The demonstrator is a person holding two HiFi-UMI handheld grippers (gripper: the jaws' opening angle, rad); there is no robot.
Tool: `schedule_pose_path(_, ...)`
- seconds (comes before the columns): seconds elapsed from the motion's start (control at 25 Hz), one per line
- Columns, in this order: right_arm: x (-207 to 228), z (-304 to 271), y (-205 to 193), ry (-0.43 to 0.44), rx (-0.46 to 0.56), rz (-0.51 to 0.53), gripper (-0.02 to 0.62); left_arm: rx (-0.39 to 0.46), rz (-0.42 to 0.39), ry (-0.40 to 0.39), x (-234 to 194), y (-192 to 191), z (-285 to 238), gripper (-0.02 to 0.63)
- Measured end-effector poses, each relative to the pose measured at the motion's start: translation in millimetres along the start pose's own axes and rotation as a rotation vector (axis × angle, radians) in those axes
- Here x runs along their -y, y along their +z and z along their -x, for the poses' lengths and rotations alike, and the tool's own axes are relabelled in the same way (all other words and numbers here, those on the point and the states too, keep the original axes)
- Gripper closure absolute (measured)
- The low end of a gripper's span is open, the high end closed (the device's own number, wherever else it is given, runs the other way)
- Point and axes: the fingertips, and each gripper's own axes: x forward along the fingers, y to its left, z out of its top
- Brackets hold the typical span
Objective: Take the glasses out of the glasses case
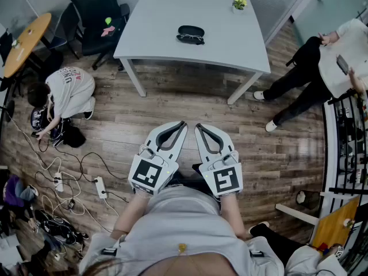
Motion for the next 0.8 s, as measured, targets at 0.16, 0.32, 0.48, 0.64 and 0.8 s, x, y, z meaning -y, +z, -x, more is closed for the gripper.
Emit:
schedule_pose_path(0.16, -4, 2, -1, 0.022, 0.011, -0.024, 0.574, 0.022, 0.011, 0.015, 0, 0, 2, 0.563)
schedule_pose_path(0.32, -6, 2, -2, 0.032, 0.011, -0.037, 0.561, 0.008, 0.026, 0.006, -1, -6, 4, 0.5)
schedule_pose_path(0.48, -11, 0, -5, 0.038, -0.001, -0.022, 0.558, -0.003, 0.032, -0.002, -1, -13, 7, 0.5)
schedule_pose_path(0.64, -12, -5, -8, 0.03, -0.006, -0.022, 0.558, -0.02, 0.031, -0.009, -4, -21, 7, 0.5)
schedule_pose_path(0.8, -10, -12, -7, 0.027, -0.007, -0.03, 0.554, -0.023, 0.046, -0.007, -12, -21, 3, 0.5)
